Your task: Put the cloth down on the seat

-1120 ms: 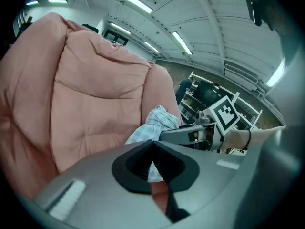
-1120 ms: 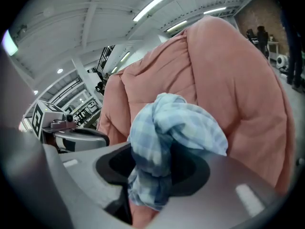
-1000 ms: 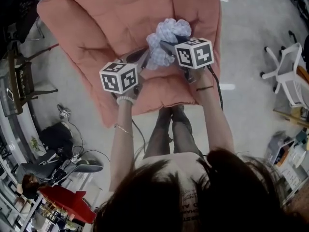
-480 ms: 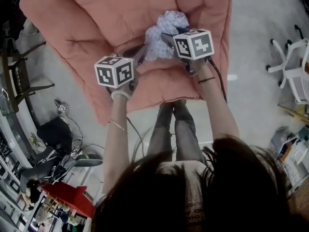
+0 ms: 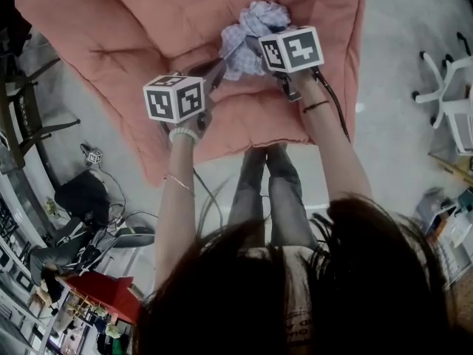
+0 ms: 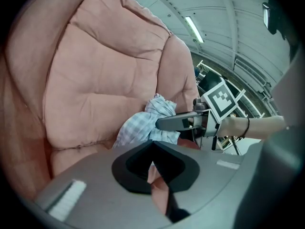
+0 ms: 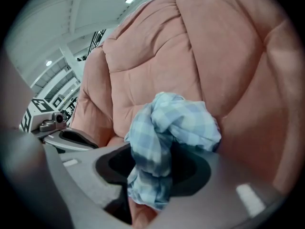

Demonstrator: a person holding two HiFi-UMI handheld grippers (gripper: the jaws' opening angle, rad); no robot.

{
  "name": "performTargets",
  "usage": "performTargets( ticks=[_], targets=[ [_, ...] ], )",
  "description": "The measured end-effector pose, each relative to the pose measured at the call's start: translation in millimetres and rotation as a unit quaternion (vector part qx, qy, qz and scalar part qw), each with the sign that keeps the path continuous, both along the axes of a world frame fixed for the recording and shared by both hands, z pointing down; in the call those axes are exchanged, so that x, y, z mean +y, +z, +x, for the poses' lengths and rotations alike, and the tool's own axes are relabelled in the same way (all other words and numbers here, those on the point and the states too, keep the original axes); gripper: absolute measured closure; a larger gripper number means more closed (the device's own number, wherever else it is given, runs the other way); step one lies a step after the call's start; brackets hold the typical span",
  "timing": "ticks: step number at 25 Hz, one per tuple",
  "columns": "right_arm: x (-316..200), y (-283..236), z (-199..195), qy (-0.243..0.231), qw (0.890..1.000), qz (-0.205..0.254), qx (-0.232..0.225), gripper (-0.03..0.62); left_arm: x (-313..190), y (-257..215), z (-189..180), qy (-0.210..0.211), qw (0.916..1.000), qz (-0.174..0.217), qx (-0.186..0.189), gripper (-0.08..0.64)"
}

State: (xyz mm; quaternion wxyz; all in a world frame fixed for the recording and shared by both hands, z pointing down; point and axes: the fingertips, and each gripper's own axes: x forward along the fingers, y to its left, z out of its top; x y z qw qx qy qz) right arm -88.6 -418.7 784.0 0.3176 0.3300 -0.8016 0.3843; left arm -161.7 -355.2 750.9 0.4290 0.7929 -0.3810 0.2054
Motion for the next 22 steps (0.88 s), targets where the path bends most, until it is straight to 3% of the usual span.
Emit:
performTargets(
  ticks=[15,22],
  targets=[
    [1.1,14.5,-4.4,-0.01,1.0,-0.005,0.017,0.383,2.9,10.6,1.9,-0.004,0.9999,-0.013,0.003,0.561],
    [4.5,16.2,-6.3,0.002,1.0,0.005,0.017,0.337,8.7,12.7,1.0,-0.01,0.9998,-0.018,0.002,0.561]
  ],
)
